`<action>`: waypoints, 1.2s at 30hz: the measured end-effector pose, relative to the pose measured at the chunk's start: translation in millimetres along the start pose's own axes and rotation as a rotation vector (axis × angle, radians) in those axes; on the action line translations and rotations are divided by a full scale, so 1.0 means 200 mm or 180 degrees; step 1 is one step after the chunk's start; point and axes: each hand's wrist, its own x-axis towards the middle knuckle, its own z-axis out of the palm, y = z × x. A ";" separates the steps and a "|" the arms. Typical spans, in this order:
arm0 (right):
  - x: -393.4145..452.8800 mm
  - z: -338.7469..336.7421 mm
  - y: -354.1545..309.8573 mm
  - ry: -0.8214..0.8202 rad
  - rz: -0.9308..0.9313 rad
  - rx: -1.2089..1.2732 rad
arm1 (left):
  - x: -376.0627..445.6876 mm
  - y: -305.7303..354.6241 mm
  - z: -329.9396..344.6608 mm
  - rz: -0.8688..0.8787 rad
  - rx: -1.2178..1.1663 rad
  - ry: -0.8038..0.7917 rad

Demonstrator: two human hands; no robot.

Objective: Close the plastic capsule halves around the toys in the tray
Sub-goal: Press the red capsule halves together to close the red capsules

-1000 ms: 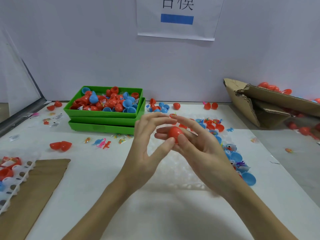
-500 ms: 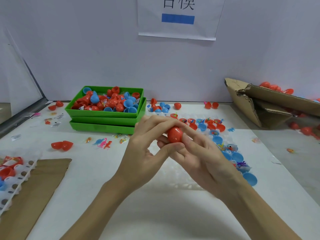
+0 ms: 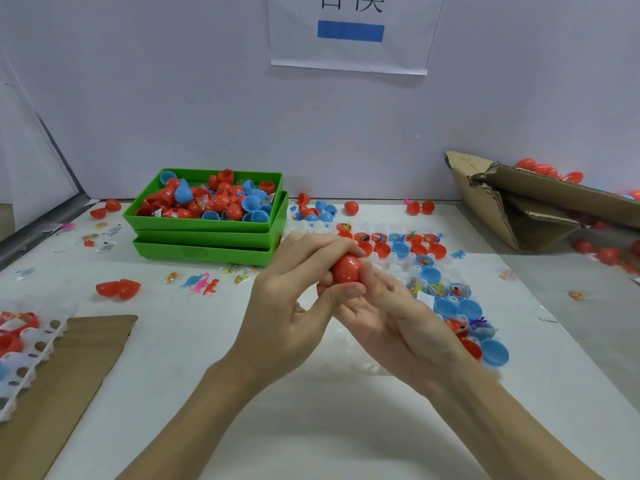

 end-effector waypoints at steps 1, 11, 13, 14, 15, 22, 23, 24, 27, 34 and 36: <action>0.00 0.00 0.00 -0.0013 -0.0016 -0.0002 | 0.00 0.00 0.00 -0.0005 -0.0029 -0.0004; -0.01 -0.04 0.02 0.1698 -0.1614 -0.3701 | 0.02 -0.04 -0.01 -0.1583 -0.1383 -0.0241; -0.01 -0.07 0.03 0.1736 -0.1915 -0.4552 | 0.02 -0.05 0.00 -0.2052 -0.1634 -0.0240; -0.01 -0.08 0.04 0.1720 -0.1976 -0.4851 | 0.02 -0.06 0.01 -0.2228 -0.1785 -0.0285; -0.01 -0.09 0.04 0.1690 -0.2004 -0.5113 | 0.01 -0.06 0.02 -0.2365 -0.1989 -0.0313; 0.00 -0.09 0.05 0.1327 -0.1592 -0.5099 | 0.03 -0.07 -0.02 -0.3060 -0.3507 -0.0437; 0.00 -0.08 0.05 0.1209 -0.1492 -0.4907 | 0.03 -0.07 -0.03 -0.3042 -0.3572 -0.0487; -0.01 -0.07 0.05 0.1132 -0.1453 -0.4712 | 0.03 -0.07 -0.03 -0.3002 -0.3605 -0.0527; -0.01 -0.04 0.05 0.1094 -0.1608 -0.4370 | 0.03 -0.07 -0.03 -0.2822 -0.3735 -0.0642; -0.03 -0.01 0.04 0.1000 -0.1923 -0.4740 | 0.02 -0.09 -0.01 -0.2703 -0.4011 -0.0742; -0.03 -0.01 0.03 0.1020 -0.1945 -0.4810 | 0.02 -0.08 0.01 -0.2715 -0.4053 -0.0664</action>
